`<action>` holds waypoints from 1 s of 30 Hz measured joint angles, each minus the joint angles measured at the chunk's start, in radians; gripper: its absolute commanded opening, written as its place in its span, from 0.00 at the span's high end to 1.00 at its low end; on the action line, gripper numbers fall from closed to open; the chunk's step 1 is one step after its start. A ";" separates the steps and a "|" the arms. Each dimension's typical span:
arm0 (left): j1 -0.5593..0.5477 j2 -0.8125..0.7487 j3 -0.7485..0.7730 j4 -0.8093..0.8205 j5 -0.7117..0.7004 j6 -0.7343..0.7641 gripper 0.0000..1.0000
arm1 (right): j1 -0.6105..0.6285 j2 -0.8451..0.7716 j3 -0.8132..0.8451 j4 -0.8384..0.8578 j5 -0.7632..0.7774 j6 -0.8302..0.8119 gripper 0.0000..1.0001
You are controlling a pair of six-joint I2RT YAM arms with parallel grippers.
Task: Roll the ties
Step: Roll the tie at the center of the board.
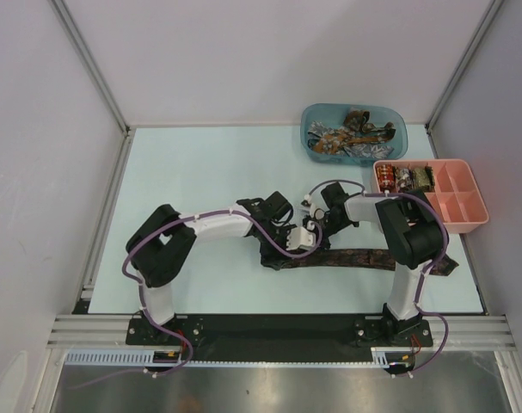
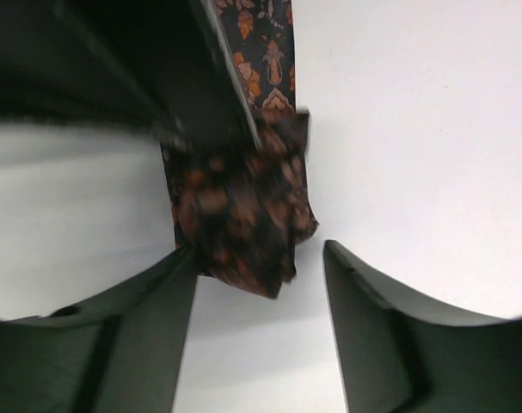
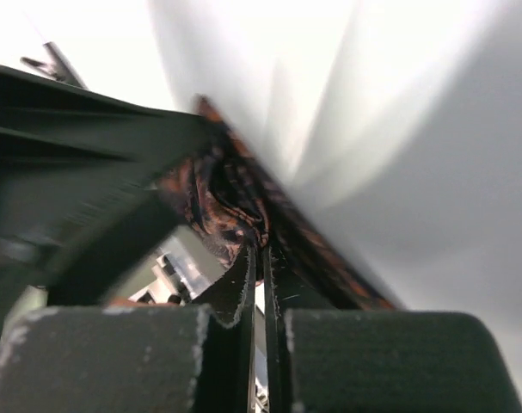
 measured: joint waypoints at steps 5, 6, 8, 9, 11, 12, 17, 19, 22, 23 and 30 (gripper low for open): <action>0.045 -0.076 -0.102 0.100 0.054 -0.050 0.21 | -0.013 0.003 0.010 -0.045 0.063 -0.030 1.00; 0.052 -0.089 -0.119 0.122 0.064 -0.061 0.20 | -0.013 0.003 0.014 -0.051 0.071 -0.032 1.00; 0.061 -0.105 -0.146 0.168 0.079 -0.084 0.18 | -0.012 0.003 0.023 -0.065 0.085 -0.037 1.00; 0.061 -0.107 -0.152 0.187 0.084 -0.094 0.15 | -0.010 0.003 0.026 -0.069 0.090 -0.038 1.00; 0.060 -0.107 -0.161 0.231 0.095 -0.119 0.12 | -0.007 0.003 0.032 -0.079 0.101 -0.038 1.00; 0.060 -0.107 -0.164 0.247 0.097 -0.126 0.12 | -0.005 0.003 0.034 -0.082 0.105 -0.039 1.00; 0.059 -0.096 -0.186 0.356 0.095 -0.175 0.18 | -0.002 0.004 0.039 -0.090 0.112 -0.039 1.00; 0.059 -0.080 -0.193 0.386 0.094 -0.184 0.24 | -0.002 0.006 0.041 -0.092 0.112 -0.041 1.00; 0.058 -0.061 -0.198 0.410 0.097 -0.190 0.37 | -0.002 0.007 0.043 -0.094 0.112 -0.041 1.00; 0.058 -0.061 -0.198 0.412 0.099 -0.190 0.49 | -0.002 0.008 0.043 -0.095 0.112 -0.042 1.00; 0.049 -0.063 -0.203 0.418 0.113 -0.203 0.72 | -0.002 0.008 0.048 -0.096 0.114 -0.046 1.00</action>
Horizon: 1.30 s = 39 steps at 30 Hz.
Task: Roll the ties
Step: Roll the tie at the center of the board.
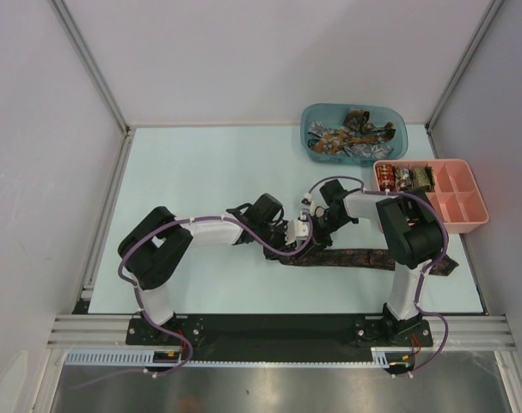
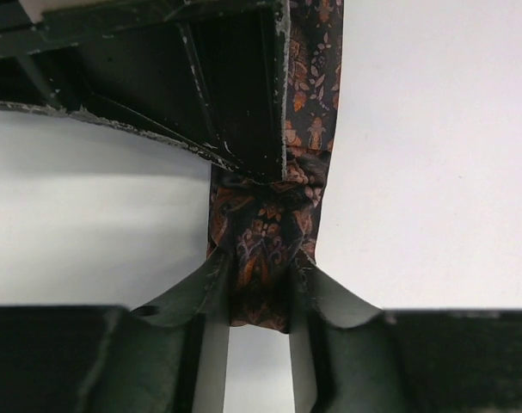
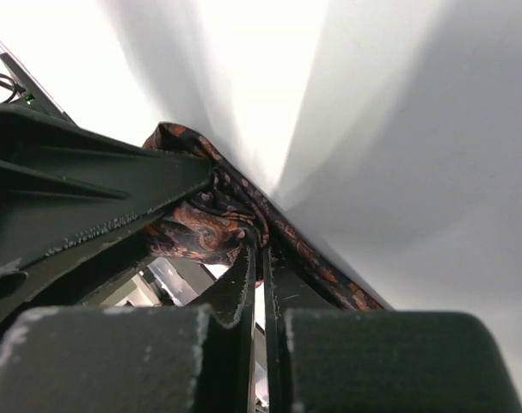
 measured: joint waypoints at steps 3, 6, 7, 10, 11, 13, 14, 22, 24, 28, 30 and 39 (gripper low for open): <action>-0.002 -0.021 -0.031 0.035 -0.017 -0.010 0.82 | -0.004 0.000 0.008 0.000 0.002 -0.003 1.00; -0.007 -0.045 -0.053 0.057 -0.056 -0.013 0.67 | -0.004 0.000 0.027 0.000 0.006 -0.010 1.00; -0.008 -0.051 -0.058 0.063 -0.070 -0.012 0.49 | -0.003 0.000 0.034 0.000 0.010 -0.014 1.00; -0.007 -0.066 -0.070 0.071 -0.097 -0.004 0.38 | -0.001 0.002 0.049 -0.002 0.034 -0.029 1.00; -0.007 -0.071 -0.071 0.065 -0.101 -0.005 0.37 | -0.001 0.004 0.050 -0.004 0.040 -0.035 1.00; -0.007 -0.073 -0.071 0.048 -0.100 -0.005 0.35 | 0.004 0.010 0.050 -0.007 0.048 -0.041 1.00; -0.006 -0.073 -0.071 0.039 -0.099 -0.005 0.35 | 0.004 0.012 0.050 -0.009 0.047 -0.042 1.00; -0.005 -0.073 -0.071 0.017 -0.087 -0.004 0.53 | 0.014 0.012 0.051 -0.012 0.050 -0.050 1.00; -0.004 -0.073 -0.071 0.018 -0.080 -0.004 0.55 | 0.017 0.012 0.051 -0.014 0.048 -0.052 1.00; -0.004 -0.073 -0.058 0.003 -0.068 -0.008 0.60 | 0.021 0.011 0.051 -0.014 0.046 -0.056 1.00; -0.005 -0.073 -0.040 -0.010 -0.060 -0.014 0.60 | 0.024 0.010 0.050 -0.014 0.047 -0.061 1.00; -0.046 -0.048 0.055 -0.026 -0.035 -0.031 0.57 | 0.024 0.010 0.046 -0.011 0.039 -0.066 1.00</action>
